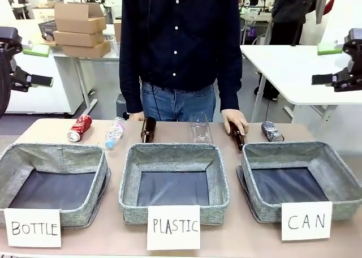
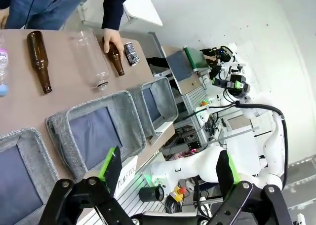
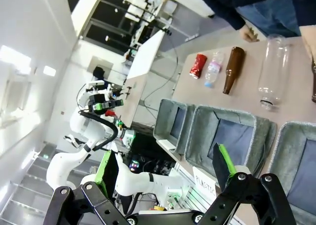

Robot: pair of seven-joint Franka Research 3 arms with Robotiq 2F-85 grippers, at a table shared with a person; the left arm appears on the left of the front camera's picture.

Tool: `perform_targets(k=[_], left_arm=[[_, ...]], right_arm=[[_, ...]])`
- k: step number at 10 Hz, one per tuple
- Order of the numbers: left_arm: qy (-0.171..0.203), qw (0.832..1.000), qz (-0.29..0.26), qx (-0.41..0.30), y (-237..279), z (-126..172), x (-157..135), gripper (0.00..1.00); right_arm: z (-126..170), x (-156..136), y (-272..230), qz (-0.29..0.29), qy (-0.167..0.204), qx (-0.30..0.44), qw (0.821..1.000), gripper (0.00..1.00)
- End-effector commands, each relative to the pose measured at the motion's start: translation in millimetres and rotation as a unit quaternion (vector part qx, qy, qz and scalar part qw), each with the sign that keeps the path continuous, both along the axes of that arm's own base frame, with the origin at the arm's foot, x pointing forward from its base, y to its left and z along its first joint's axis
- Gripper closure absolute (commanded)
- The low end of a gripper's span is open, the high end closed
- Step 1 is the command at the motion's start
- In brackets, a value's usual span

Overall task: Sort the can waste into the basket.
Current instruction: Pick up the can waste from the table and place it in the right Fabric basket.

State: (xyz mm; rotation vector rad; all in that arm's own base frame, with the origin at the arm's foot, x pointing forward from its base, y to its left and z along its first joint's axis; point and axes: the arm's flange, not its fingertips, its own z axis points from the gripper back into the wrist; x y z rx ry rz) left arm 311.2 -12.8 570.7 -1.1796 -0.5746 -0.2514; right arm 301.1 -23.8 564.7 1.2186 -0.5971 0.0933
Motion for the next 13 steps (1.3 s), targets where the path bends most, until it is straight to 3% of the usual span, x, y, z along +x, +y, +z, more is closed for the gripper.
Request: perform_targets(k=[1,5,6,7,9,10,11,12,13], left_arm=[[-0.014,1.0,-0.007,-0.008,-3,0,4,0.0],[-0.014,1.0,-0.007,-0.008,-3,0,4,0.0],[0.0,1.0,-0.001,0.0,-2,-1,0,0.0],[0.049,0.996,-0.007,0.071,-7,2,32,0.0],[0.154,0.966,0.049,0.203,12,-6,106,0.0],[0.16,0.945,0.069,0.277,22,-13,130,0.0],[0.168,0.938,0.074,0.293,26,-21,151,0.0],[0.201,0.949,0.062,0.237,17,-26,162,0.0],[0.134,0.951,0.085,0.266,25,-32,135,0.0]], right_arm=[[1,5,2,0.004,-0.019,0.005,1.0,0.0],[1,5,2,0.004,-0.019,0.005,1.0,0.0],[1,5,2,0.004,-0.019,0.005,1.0,0.0],[1,5,2,0.004,-0.019,0.005,1.0,0.0],[1,5,2,0.004,-0.019,0.005,1.0,0.0],[1,5,2,0.004,-0.019,0.005,1.0,0.0],[1,5,2,0.004,-0.019,0.005,1.0,0.0],[1,5,2,0.004,-0.019,0.005,1.0,0.0],[1,5,2,0.004,-0.019,0.005,1.0,0.0]])
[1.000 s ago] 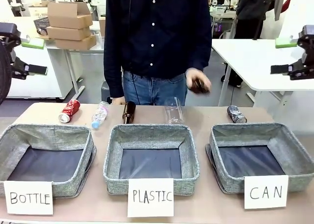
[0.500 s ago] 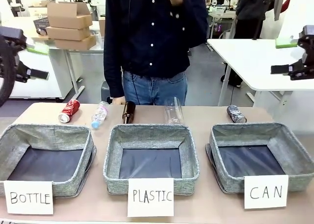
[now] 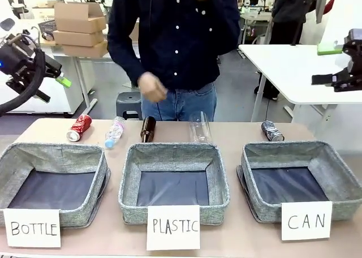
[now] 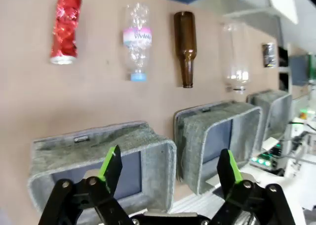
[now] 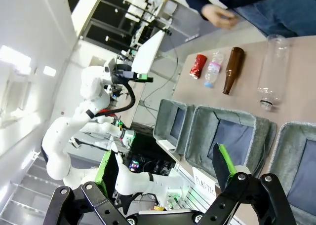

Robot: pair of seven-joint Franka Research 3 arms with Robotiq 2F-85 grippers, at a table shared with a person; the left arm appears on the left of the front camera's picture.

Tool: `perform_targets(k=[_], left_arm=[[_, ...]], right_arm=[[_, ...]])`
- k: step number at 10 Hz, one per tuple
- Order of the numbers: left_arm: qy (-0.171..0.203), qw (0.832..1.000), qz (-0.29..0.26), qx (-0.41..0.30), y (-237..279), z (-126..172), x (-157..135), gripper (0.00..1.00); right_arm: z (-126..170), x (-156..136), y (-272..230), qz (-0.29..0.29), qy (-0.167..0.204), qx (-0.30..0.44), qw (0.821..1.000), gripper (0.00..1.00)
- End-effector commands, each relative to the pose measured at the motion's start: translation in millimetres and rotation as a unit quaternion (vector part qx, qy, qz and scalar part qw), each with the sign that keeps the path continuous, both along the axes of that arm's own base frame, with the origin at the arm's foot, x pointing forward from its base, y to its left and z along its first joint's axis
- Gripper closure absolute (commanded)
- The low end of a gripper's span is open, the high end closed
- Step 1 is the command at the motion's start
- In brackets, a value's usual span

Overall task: Sort the can waste into the basket.
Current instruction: Pick up the can waste from the table and place it in the right Fabric basket.

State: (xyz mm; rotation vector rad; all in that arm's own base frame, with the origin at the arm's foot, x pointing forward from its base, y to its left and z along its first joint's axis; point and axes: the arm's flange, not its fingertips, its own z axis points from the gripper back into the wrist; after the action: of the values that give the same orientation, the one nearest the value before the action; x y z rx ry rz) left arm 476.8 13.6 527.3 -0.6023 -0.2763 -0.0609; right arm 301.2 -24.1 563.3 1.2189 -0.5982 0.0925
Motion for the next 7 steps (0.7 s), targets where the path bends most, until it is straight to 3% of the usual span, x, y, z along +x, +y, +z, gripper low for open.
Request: perform_targets(k=[1,2,3,5,7], left_arm=[[-0.003,1.0,0.002,0.001,1,4,-7,0.0],[-0.019,0.995,-0.064,-0.068,-3,30,-41,0.0],[-0.066,0.989,-0.11,-0.072,-8,58,-86,0.0],[-0.18,0.969,-0.163,-0.04,-18,108,-213,0.0],[-0.285,0.941,-0.181,-0.02,-22,114,-309,0.0]], right_arm=[[2,5,2,0.004,-0.019,0.005,1.0,0.0],[2,5,2,0.004,-0.019,0.005,1.0,0.0],[2,5,2,0.004,-0.019,0.005,1.0,0.0],[2,5,2,0.004,-0.019,0.005,1.0,0.0],[2,5,2,0.004,-0.019,0.005,1.0,0.0]])
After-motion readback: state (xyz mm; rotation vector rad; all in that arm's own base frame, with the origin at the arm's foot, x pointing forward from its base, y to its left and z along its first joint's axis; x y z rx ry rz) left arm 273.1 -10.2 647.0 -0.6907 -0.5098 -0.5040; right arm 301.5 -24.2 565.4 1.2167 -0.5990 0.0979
